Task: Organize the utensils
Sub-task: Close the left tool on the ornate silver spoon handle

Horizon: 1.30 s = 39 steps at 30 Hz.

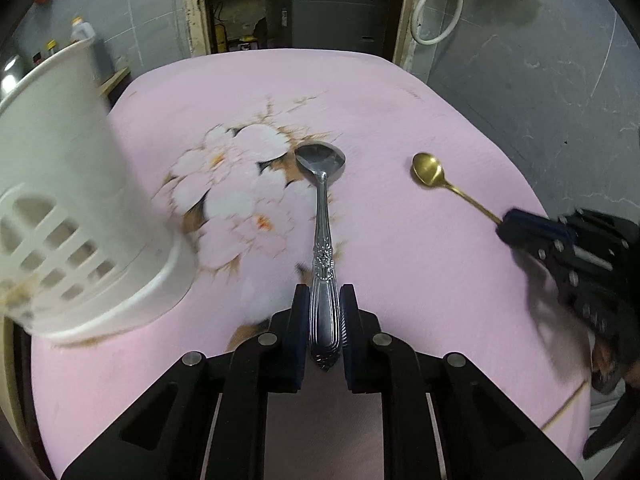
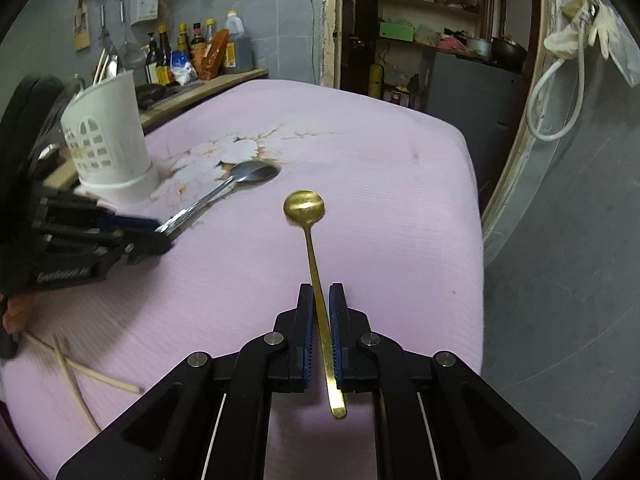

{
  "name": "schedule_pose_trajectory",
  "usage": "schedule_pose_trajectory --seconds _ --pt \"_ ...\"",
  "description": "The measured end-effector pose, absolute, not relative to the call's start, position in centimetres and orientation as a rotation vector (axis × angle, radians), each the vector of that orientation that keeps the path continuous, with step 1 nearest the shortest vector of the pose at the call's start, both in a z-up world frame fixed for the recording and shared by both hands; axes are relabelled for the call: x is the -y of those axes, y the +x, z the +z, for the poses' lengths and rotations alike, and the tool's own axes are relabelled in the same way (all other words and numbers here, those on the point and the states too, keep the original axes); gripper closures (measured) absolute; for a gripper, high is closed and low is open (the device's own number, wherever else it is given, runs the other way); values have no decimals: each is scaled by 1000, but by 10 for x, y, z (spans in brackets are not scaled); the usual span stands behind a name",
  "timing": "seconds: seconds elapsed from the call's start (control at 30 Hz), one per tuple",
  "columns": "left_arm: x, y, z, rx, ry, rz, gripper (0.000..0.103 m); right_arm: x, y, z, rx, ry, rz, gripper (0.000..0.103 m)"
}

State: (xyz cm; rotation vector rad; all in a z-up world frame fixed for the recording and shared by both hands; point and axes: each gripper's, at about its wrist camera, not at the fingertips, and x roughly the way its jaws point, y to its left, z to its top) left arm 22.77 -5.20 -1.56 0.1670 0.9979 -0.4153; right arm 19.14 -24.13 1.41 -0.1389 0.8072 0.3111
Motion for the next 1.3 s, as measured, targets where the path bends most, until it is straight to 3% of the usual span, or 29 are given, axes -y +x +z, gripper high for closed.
schedule_pose_trajectory --seconds 0.07,0.13,0.17,0.33,0.5,1.3 --pt "50 219 -11 -1002 167 -422 91 242 197 15 -815 -116 330 91" --pt "47 213 -8 -1000 180 -437 91 241 203 17 -822 -99 351 76" --pt "47 211 -8 -997 188 -438 91 240 206 18 -827 -92 366 75" --pt "49 209 -6 -980 227 -431 88 232 221 18 -836 -134 389 74" --pt "57 213 -7 -936 258 -408 73 230 240 17 -854 -170 421 74" --pt "80 269 -22 -975 357 -373 73 212 269 8 -876 -310 483 69"
